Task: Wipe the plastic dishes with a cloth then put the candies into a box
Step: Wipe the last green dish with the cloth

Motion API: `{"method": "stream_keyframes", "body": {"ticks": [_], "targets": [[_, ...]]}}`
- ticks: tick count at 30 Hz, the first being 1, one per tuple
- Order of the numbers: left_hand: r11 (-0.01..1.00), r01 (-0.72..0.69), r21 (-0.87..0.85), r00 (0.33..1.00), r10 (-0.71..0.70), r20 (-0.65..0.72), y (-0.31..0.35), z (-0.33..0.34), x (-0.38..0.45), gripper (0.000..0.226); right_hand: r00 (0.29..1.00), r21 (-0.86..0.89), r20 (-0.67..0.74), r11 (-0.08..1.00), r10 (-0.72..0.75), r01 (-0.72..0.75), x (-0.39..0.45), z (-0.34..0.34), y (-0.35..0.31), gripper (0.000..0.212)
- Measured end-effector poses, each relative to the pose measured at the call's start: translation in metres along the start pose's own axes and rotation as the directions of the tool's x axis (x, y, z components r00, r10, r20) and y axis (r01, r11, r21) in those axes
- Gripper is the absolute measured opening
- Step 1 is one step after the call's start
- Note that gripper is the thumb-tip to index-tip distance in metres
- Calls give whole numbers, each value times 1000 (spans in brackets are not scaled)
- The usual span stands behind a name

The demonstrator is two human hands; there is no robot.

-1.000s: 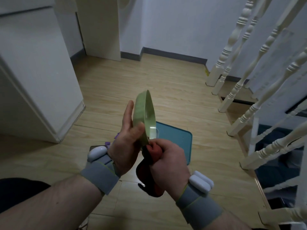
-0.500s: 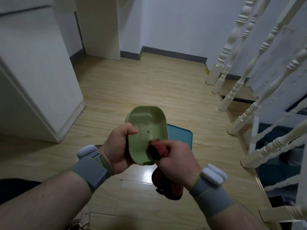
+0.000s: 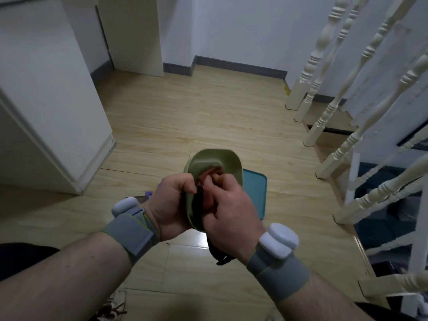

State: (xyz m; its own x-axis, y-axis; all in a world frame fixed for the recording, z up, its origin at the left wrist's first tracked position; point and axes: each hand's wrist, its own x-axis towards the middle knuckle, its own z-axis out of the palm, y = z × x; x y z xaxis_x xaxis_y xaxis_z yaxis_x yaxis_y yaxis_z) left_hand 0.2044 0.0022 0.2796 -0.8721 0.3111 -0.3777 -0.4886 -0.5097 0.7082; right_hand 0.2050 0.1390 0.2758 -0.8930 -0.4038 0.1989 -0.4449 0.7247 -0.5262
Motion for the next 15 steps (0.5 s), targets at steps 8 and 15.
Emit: {"method": "stream_keyframes", "body": {"ticks": [8,15], "targets": [[999,-31,-36,998,29,-58,3,-9,0,62,967,192,250,975,58,-109,-3,-8,-1,19],[997,14,-78,999,-12,35,2,-9,4,59,889,908,419,-59,187,-415,13,-68,4,40]]}}
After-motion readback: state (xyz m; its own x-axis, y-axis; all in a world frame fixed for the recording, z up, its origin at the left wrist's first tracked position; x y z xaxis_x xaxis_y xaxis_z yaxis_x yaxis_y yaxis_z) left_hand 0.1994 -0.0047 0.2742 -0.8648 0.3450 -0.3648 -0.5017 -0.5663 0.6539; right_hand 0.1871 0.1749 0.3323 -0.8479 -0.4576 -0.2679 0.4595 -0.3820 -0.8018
